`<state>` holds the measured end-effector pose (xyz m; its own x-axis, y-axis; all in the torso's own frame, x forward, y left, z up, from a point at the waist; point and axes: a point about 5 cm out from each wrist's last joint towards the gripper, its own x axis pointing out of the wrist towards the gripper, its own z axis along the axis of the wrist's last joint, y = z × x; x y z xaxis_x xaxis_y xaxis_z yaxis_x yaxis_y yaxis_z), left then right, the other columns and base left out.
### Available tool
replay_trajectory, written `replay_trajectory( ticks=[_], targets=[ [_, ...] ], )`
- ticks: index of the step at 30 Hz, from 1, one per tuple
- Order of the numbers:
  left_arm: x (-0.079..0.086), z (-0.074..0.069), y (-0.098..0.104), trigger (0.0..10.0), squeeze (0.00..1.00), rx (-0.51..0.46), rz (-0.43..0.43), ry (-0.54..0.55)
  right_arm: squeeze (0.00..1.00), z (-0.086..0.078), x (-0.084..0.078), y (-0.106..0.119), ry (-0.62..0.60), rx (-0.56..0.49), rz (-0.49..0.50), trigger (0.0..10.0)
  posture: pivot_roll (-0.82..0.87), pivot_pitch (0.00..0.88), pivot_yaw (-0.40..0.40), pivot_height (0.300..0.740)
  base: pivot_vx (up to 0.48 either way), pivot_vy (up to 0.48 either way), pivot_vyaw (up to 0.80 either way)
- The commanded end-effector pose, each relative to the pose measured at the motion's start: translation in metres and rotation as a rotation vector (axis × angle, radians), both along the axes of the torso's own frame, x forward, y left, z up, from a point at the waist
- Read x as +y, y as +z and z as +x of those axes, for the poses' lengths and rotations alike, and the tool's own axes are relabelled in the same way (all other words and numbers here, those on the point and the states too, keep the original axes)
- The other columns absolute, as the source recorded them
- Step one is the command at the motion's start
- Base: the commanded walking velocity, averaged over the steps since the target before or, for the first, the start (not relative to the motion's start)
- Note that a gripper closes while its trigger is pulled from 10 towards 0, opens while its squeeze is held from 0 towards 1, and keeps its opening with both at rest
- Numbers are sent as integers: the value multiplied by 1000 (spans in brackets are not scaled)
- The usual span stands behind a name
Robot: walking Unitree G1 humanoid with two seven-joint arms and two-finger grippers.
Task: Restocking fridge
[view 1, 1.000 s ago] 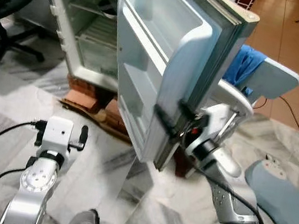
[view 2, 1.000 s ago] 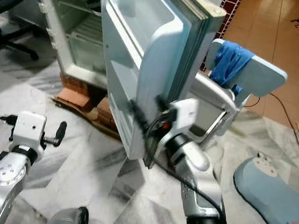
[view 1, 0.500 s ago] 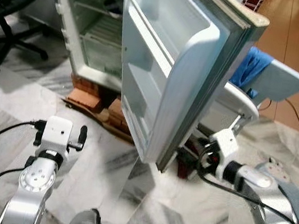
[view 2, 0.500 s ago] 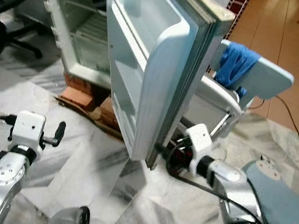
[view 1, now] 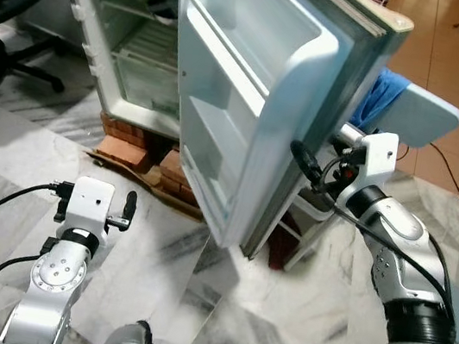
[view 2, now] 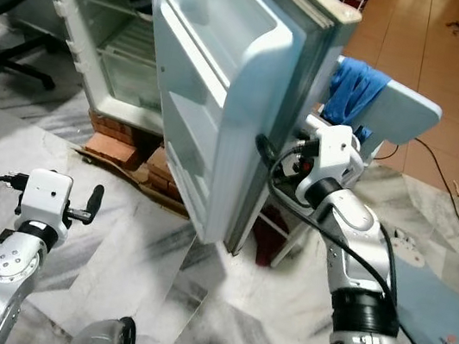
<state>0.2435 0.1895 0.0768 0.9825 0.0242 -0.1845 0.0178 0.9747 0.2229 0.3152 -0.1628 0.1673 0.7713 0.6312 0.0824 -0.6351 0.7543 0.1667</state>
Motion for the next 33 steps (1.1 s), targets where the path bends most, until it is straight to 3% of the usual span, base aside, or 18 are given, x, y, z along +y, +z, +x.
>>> replay_trajectory(
  ticks=[1,4,8,11,12,15,16,17,19,26,33],
  targets=[
    [1,-1,-1,10000,0,8,11,1,0,-23,35,26,304,-79,108,10000,93,130,-37,740,0,0,0],
    [0,-2,-1,10000,0,9,10,-4,0,-47,44,25,456,-33,196,10000,89,131,-38,740,0,0,0],
    [0,-2,-1,10000,0,8,12,-8,0,-51,45,14,426,7,184,10000,88,140,-42,740,0,0,0],
    [3,-1,1,10000,0,0,19,5,0,-45,37,-19,253,106,93,10000,87,141,-44,740,0,0,0],
    [6,1,3,10000,0,-14,17,17,0,-41,29,-32,120,115,27,10000,87,141,-44,740,0,0,0],
    [6,4,6,10000,0,-26,2,23,0,-34,21,-41,-44,127,3,10000,76,150,-46,740,0,0,0],
    [6,5,8,10000,0,-39,11,16,0,-32,15,-41,-145,79,-21,10000,74,162,-49,740,0,0,0],
    [6,5,8,10000,0,-39,11,16,0,-32,15,-41,-145,79,-21,10000,74,162,-49,740,0,0,0],
    [5,7,12,10000,0,-68,25,6,0,-34,3,-47,-357,64,-22,10000,83,144,-46,740,0,184,0],
    [2,12,18,10000,0,-106,30,-9,0,-39,2,-54,-576,32,-69,10000,64,139,-25,740,0,464,0],
    [-5,18,23,10000,0,-142,30,-35,0,-37,0,-52,-643,0,-68,10000,54,127,-21,740,0,480,-575]
  ],
)
